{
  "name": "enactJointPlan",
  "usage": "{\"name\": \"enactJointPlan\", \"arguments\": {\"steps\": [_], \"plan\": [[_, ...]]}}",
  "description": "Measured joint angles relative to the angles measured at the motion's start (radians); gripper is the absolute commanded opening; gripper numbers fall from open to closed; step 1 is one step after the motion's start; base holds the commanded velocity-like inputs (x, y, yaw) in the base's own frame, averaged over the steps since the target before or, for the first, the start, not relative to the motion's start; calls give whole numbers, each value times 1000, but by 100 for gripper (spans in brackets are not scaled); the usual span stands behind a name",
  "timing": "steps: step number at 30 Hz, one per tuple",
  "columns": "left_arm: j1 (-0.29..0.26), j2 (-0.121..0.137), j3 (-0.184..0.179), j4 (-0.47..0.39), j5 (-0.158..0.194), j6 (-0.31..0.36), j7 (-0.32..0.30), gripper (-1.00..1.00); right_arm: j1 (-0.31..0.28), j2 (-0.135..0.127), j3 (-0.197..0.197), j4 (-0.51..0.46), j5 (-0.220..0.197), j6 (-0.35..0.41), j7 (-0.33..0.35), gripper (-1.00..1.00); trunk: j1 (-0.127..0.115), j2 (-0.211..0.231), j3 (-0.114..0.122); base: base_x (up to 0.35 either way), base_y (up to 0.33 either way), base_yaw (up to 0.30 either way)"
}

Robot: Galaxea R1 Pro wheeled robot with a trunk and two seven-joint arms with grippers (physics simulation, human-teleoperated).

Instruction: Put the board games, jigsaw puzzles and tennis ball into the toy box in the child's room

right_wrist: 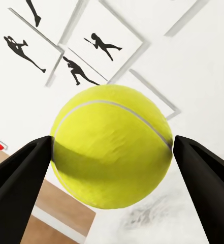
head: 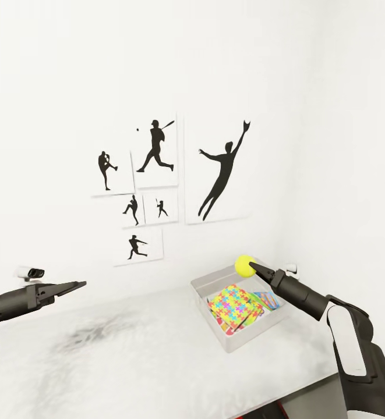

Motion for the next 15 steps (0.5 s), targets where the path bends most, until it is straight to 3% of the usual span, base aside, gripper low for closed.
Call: {"name": "enactJointPlan", "arguments": {"steps": [15], "plan": [[0, 0, 0, 0, 0, 0, 0, 100, 0, 0, 0, 0, 0, 0, 0, -100, 0, 0, 0, 0, 0, 0]]}}
